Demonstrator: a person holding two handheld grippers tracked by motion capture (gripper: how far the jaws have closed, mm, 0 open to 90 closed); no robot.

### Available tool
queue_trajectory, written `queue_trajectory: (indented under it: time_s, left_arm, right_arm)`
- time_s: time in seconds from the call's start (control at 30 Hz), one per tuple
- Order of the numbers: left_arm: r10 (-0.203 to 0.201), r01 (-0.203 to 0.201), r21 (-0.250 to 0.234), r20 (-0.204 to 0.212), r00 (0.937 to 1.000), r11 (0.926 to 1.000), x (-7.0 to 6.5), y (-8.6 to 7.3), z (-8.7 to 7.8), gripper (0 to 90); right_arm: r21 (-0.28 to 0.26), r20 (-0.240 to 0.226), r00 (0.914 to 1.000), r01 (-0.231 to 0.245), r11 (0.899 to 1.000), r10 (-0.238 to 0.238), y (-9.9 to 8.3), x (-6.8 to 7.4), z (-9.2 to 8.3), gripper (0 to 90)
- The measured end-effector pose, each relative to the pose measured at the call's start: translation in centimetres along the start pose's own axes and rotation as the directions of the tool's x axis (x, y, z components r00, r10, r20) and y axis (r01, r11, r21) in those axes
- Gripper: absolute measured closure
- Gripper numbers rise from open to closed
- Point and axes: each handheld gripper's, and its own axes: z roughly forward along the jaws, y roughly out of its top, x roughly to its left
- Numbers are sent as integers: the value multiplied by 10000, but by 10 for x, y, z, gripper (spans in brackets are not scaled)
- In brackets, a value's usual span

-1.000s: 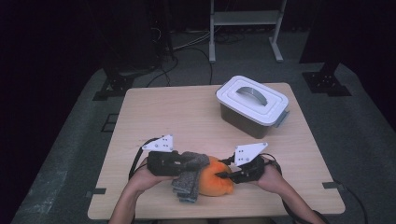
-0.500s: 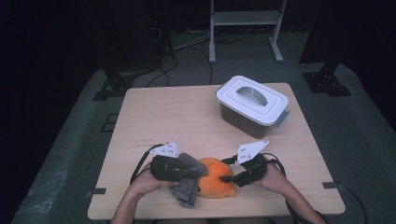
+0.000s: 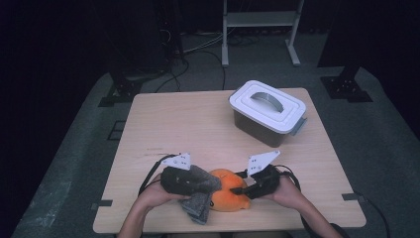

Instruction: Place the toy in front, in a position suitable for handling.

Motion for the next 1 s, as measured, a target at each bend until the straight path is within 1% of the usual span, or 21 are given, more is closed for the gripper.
queue_trajectory:
  time_s: [0.07,0.17,0.23,0.27,0.3,0.37,0.4,0.47,0.5,0.57,0.67,0.77,0.8,0.87,0.93,1.0]
  left_arm:
    - [80,-83,-195,-137,9999,9998,-1,5,-6,747]
    - [261,-287,-584,-448,9987,9979,-3,14,-15,747]
    - [338,-384,-833,-556,9979,9958,-4,18,-20,747]
    - [304,-357,-943,-567,9979,9949,-4,19,-21,746]
    - [312,-362,-894,-568,9979,9953,-3,19,-20,746]
    - [156,-186,-617,-502,9986,9979,-1,13,-13,746]
    - [0,-20,-541,-363,9993,9985,1,9,-8,746]
    - [-314,314,-762,9,9995,9966,7,0,-4,746]
    - [-387,390,-733,55,9992,9965,9,-3,-4,746]
    - [-450,448,-544,-29,9990,9975,12,-8,-6,746]
    - [-671,669,-286,-55,9977,9974,16,-17,-7,745]
    - [-880,879,-107,-110,9961,9961,21,-24,-7,745]
    - [-940,939,-102,-118,9955,9955,22,-25,-7,745]
    - [-930,929,-139,-106,9956,9956,23,-25,-7,745]
    - [-829,827,-125,-140,9965,9965,22,-23,-8,746]
    - [-713,708,-296,-162,9973,9971,20,-19,-10,747]
  right_arm:
    - [-78,203,9992,344,9994,-342,3,2,-2,575]
    - [-319,470,9951,891,9955,-875,7,3,-6,592]
    - [-348,676,9879,1424,9892,-1398,11,8,-8,594]
    - [-324,746,9839,1652,9857,-1625,12,10,-8,594]
    - [-319,731,9820,1767,9837,-1740,14,12,-8,591]
    - [-260,561,9826,1789,9835,-1772,13,13,-4,585]
    - [-235,566,9822,1809,9832,-1793,11,13,-2,578]
    - [-192,466,9843,1713,9850,-1703,9,9,-1,574]
    - [-162,473,9845,1699,9853,-1690,7,8,-1,575]
    - [-147,473,9870,1543,9879,-1535,4,6,-2,574]
    - [-189,396,9901,1353,9906,-1345,-2,1,-5,571]
    - [-278,341,9930,1143,9931,-1133,-7,-3,-8,567]
    - [-276,351,9928,1156,9929,-1146,-8,-4,-9,567]
    - [-297,340,9931,1132,9931,-1122,-8,-4,-9,566]
    - [-296,348,9932,1117,9933,-1107,-8,-4,-9,566]
    - [-308,360,9933,1108,9934,-1097,-8,-3,-9,566]
